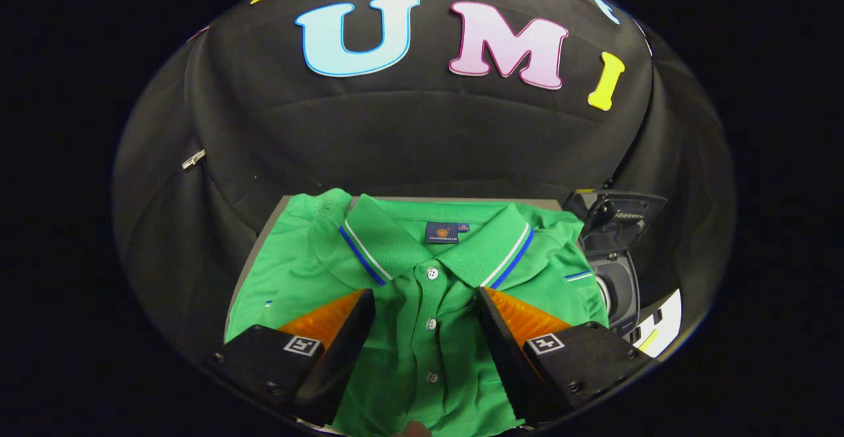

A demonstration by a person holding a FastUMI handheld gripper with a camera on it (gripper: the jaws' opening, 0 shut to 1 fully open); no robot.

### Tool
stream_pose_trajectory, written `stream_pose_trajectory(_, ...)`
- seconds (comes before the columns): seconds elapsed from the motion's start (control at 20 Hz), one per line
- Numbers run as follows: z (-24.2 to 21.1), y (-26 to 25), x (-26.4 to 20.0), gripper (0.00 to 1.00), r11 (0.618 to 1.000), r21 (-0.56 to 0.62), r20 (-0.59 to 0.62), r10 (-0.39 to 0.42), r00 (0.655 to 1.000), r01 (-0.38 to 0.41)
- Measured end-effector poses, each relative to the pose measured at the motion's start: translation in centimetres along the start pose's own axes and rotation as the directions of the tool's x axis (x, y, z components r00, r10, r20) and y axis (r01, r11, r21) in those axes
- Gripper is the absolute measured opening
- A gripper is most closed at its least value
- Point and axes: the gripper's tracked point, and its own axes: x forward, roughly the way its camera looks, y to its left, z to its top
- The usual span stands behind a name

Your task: Put the clothes into the washing machine and then close the washing machine lid.

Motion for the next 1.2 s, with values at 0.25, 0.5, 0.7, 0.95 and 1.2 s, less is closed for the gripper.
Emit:
stream_pose_trajectory(0.25,-0.6,-0.9,0.5,0.88,0.999,0.044,-0.063,0.000,0.998,0.003)
stream_pose_trajectory(0.5,-0.3,-1.4,0.4,0.31,0.997,0.082,-0.030,0.012,0.999,-0.010)
stream_pose_trajectory(0.7,0.7,-1.7,-0.2,0.05,0.995,0.094,0.057,0.027,0.998,-0.032)
stream_pose_trajectory(0.95,2.3,-1.9,-2.6,0.05,0.996,0.087,0.191,0.006,0.982,-0.024)
stream_pose_trajectory(1.2,3.7,-3.0,-5.6,0.05,0.998,0.066,0.341,-0.004,0.940,-0.019)
